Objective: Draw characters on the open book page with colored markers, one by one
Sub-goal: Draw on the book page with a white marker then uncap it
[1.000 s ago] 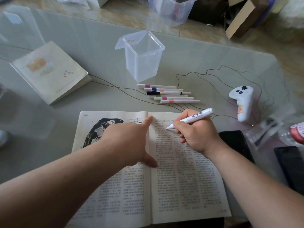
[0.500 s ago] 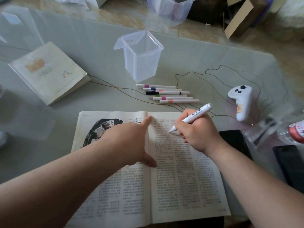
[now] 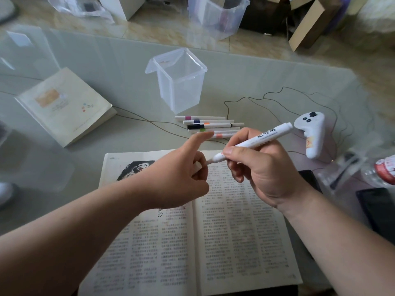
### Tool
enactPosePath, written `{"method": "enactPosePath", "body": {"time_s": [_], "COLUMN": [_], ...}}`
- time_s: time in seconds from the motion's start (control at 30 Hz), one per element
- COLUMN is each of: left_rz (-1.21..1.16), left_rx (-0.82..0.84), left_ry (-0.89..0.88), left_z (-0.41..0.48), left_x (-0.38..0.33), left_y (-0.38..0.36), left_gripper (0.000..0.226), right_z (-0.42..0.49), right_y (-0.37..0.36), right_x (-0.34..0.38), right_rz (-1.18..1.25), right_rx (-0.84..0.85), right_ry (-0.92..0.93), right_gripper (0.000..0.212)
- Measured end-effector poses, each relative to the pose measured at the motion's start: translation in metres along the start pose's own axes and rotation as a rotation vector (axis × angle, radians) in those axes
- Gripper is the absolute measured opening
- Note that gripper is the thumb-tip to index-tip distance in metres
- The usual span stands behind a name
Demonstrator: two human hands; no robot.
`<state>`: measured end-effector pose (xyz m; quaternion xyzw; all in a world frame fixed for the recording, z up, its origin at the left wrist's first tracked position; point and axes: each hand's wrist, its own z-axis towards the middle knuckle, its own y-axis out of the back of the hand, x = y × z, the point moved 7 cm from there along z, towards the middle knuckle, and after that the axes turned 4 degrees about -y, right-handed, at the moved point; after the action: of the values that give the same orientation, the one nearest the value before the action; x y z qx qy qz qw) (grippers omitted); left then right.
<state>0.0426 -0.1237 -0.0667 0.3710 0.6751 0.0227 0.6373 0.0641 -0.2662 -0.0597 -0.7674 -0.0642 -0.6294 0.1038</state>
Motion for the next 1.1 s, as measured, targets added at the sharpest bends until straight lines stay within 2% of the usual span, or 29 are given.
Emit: {"method": "enactPosePath", "body": {"time_s": [0.2, 0.37, 0.47, 0.57, 0.63, 0.7, 0.77, 0.83, 0.87, 0.97, 1.1], "left_rz": [-0.025, -0.052, -0.257, -0.513, -0.604, -0.721, -0.808, -0.843, -0.855, -0.934, -0.991], "left_rx": [0.041, 0.044, -0.002, -0.099, -0.095, -0.078, -0.080, -0.072, -0.059, -0.053, -0.192], "left_ry": [-0.083, -0.101, -0.061, -0.032, -0.054, -0.038, 0.002, 0.033, 0.047, 0.097, 0.256], "left_z": [-0.001, -0.001, 0.000, 0.002, 0.004, 0.005, 0.006, 0.008, 0.008, 0.007, 0.007], "left_x": [-0.008, -0.008, -0.001, 0.003, 0.000, -0.001, 0.002, 0.005, 0.006, 0.006, 0.018], "left_y": [-0.005, -0.006, -0.003, 0.012, 0.015, 0.013, 0.010, 0.010, 0.011, 0.013, 0.014], "left_gripper": [0.086, 0.077, 0.058, 0.024, 0.014, 0.017, 0.016, 0.015, 0.016, 0.019, 0.038], "right_z": [-0.003, -0.007, -0.007, -0.003, -0.002, -0.002, -0.001, 0.004, 0.006, 0.004, -0.008], "right_y": [-0.003, -0.013, -0.015, -0.009, -0.008, -0.008, -0.009, 0.001, 0.009, 0.024, 0.006], "right_x": [0.002, -0.002, 0.001, 0.003, 0.002, 0.001, 0.003, 0.012, 0.016, 0.027, 0.027], "right_rz": [-0.092, -0.264, -0.232, -0.050, 0.034, 0.080, 0.162, 0.238, 0.235, 0.077, -0.238], "right_rx": [0.021, 0.122, 0.152, 0.121, 0.132, 0.166, 0.216, 0.179, 0.131, 0.057, 0.171], "right_ry": [0.015, -0.008, -0.010, -0.081, -0.139, -0.175, -0.181, -0.132, -0.101, -0.042, 0.006], "right_gripper": [0.010, 0.012, 0.011, 0.016, 0.016, 0.017, 0.027, 0.039, 0.035, 0.008, 0.007]}}
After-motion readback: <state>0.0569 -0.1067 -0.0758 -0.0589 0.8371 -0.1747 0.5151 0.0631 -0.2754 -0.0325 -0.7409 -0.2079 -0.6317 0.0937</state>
